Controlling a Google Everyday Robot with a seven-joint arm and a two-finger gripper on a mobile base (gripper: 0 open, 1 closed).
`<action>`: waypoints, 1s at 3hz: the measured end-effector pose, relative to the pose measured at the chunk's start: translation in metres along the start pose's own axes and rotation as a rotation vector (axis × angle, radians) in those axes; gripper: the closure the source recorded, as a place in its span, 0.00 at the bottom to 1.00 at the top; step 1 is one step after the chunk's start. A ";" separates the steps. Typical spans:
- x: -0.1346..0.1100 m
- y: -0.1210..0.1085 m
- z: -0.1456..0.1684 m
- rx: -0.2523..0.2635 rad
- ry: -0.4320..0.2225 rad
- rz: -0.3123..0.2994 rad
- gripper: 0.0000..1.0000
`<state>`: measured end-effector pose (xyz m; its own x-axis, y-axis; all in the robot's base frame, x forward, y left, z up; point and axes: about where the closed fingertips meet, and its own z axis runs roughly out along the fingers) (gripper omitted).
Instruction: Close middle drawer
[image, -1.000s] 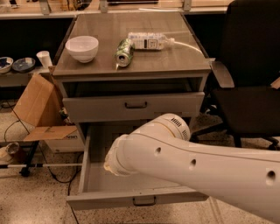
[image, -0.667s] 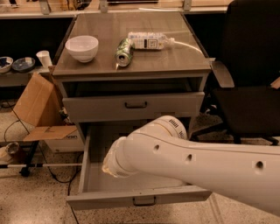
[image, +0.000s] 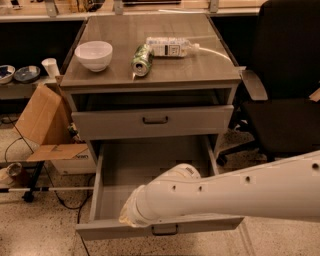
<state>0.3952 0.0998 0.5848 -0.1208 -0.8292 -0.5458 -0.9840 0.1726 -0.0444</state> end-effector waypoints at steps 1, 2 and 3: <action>0.020 0.011 0.044 -0.055 -0.012 0.044 1.00; 0.022 0.023 0.081 -0.109 -0.036 0.053 1.00; 0.018 0.033 0.123 -0.147 -0.094 0.056 1.00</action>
Offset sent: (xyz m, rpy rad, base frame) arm -0.0211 0.0577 -0.1271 0.0975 0.1723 0.0443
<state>0.3763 0.1561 0.4703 -0.1702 -0.7659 -0.6201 -0.9854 0.1322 0.1073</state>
